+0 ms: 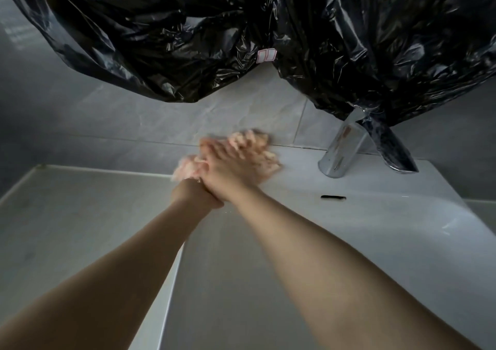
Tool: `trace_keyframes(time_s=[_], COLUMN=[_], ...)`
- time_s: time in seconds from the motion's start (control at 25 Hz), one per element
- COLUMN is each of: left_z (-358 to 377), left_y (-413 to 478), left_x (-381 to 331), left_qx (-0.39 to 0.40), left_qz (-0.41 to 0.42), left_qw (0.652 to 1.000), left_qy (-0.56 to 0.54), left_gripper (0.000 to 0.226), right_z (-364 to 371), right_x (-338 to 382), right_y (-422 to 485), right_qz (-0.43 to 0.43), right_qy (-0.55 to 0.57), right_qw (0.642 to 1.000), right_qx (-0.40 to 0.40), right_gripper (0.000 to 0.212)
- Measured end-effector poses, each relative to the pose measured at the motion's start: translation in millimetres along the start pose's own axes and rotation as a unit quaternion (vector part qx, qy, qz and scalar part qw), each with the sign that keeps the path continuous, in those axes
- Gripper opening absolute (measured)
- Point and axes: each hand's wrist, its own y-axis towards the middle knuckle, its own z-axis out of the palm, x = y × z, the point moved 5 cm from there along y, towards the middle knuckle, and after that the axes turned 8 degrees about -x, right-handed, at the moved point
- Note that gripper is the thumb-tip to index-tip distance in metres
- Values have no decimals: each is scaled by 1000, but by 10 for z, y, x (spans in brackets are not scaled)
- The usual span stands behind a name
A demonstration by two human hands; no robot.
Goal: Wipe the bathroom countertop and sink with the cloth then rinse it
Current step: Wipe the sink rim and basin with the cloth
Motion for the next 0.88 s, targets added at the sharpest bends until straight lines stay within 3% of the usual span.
trace_keyframes(time_s=[0.08, 0.16, 0.36, 0.44, 0.56, 0.68, 0.76, 0.88], left_z=[14, 6, -11, -19, -31, -43, -45, -35], left_y=[-1, -12, -54, -57, -68, -94, -115, -100], left_x=[25, 60, 34, 23, -49, -87, -54, -14], left_qx=[-2, -13, 0, 2, -2, -12, -9, -9], left_qz=[-14, -42, -42, -42, -17, 16, 2, -10], left_qw=[1000, 999, 999, 999, 999, 998, 999, 999], left_qy=[-14, -20, 4, 17, 51, 60, 48, 39], left_gripper=[55, 45, 26, 28, 39, 43, 34, 28], right_z=[28, -60, -450, -435, -209, -103, -166, -365], right_x=[143, -42, -1129, -1094, -433, -117, -381, -1038], right_y=[86, 49, -427, -451, -183, -39, -64, -296], right_qz=[-71, -72, 133, 172, 65, -28, -30, 62], right_qy=[-18, -23, -66, -80, -22, -32, -35, -52], right_qw=[996, 996, 989, 981, 997, 999, 999, 996], right_qx=[43, 39, -30, -40, -28, 20, 12, -30], right_gripper=[49, 47, 52, 57, 55, 52, 50, 52])
